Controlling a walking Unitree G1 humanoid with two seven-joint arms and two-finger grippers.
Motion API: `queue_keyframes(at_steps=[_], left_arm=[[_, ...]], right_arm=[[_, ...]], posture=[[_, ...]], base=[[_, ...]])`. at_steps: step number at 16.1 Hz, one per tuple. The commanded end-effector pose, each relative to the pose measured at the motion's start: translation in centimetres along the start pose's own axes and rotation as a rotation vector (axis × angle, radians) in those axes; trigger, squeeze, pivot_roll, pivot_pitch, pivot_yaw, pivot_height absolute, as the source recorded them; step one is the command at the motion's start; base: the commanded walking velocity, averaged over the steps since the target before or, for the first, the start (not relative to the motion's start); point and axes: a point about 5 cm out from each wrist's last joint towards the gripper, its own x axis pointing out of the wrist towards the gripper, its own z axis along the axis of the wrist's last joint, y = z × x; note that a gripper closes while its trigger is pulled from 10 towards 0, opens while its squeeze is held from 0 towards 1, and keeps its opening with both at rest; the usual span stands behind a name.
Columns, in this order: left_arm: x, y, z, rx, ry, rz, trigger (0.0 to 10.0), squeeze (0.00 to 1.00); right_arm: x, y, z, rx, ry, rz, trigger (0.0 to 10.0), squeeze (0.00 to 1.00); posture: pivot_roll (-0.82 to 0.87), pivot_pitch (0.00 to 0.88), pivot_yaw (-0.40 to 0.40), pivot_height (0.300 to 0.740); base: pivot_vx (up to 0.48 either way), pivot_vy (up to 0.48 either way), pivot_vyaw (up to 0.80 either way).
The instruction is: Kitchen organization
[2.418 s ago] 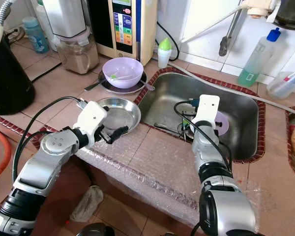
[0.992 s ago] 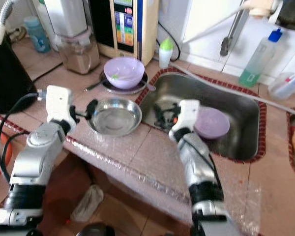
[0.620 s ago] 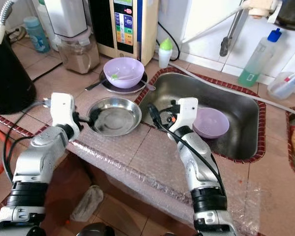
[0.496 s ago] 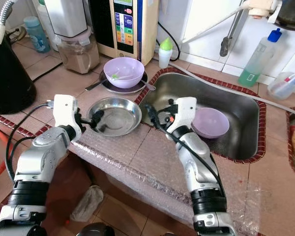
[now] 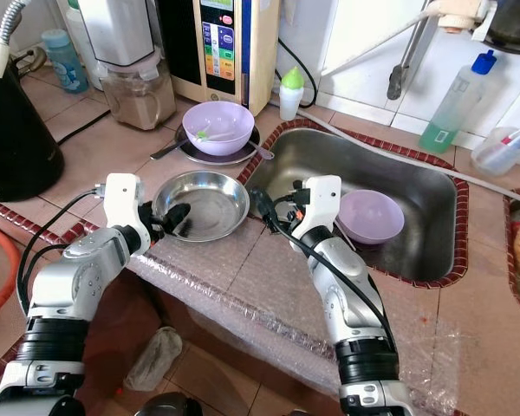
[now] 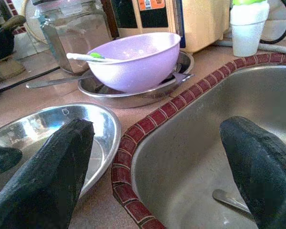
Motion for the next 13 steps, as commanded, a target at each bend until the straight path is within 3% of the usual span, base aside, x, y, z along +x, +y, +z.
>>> queue_keyframes(at_steps=[1, 7, 13], left_arm=[[-0.10, 0.27, 0.42, 0.001, -0.002, 0.014, 0.0, 0.00], [-0.15, 0.50, 0.52, -0.025, -0.005, 0.023, 0.0, 0.00], [-0.11, 0.69, 0.84, 0.001, -0.032, 0.042, 0.0, 0.00]], right_arm=[[0.02, 0.16, 0.31, -0.015, -0.004, 0.005, 10.0, 0.00], [0.17, 0.35, 0.27, -0.022, 0.002, 0.011, 10.0, 0.00], [0.29, 0.18, 0.21, -0.023, 0.002, -0.006, 10.0, 0.00]], posture=[[0.07, 0.019, 0.001, 0.740], [0.07, 0.018, 0.000, 0.740], [0.07, 0.011, 0.000, 0.740]], base=[[0.000, 0.000, 0.00], [0.000, 0.000, 0.00], [0.000, 0.000, 0.00]])
